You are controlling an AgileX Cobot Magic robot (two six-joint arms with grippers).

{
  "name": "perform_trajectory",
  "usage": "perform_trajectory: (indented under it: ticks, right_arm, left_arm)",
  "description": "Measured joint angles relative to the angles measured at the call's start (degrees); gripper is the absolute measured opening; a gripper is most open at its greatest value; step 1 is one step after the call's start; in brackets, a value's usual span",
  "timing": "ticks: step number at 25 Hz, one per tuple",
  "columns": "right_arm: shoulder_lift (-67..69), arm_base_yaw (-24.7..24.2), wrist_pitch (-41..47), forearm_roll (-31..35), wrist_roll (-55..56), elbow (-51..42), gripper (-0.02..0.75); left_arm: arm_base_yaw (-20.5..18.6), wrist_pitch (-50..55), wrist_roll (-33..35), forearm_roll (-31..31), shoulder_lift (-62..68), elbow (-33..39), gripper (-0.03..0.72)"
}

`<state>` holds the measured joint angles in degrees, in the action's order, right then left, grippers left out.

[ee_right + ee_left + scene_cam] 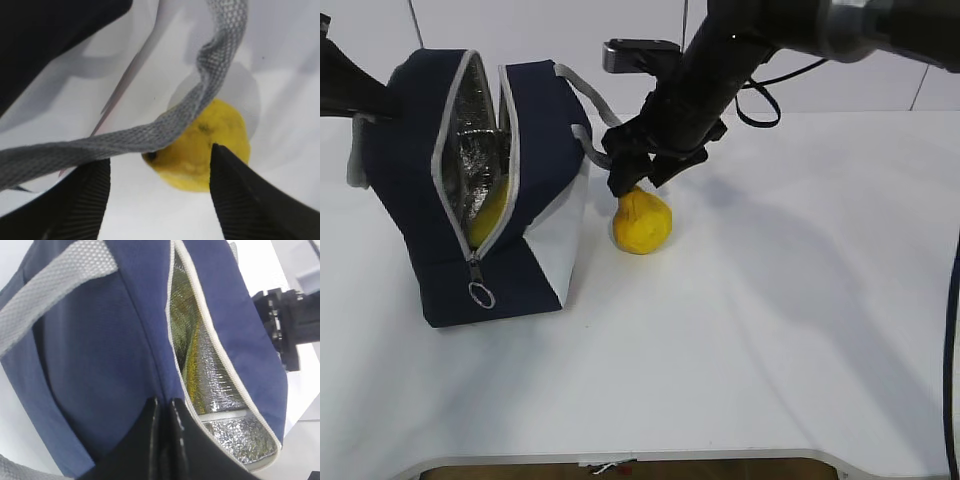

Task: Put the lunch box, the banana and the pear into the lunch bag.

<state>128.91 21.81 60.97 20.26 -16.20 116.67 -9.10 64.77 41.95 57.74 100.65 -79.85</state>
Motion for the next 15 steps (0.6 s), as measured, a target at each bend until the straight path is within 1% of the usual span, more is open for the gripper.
perform_trajectory:
  ticks: [5,15]
  right_arm:
    - [1.34,0.76,-3.54,0.33,-2.03,-0.01,0.498]
    - [2.49,1.03,-4.48,-0.37,-2.52,-0.01,0.498]
  left_arm:
    - [-0.08,0.11,0.00,0.00,0.00,0.00,0.001]
    - [-0.08,1.30,-0.09,-0.09,0.00,0.00,0.001]
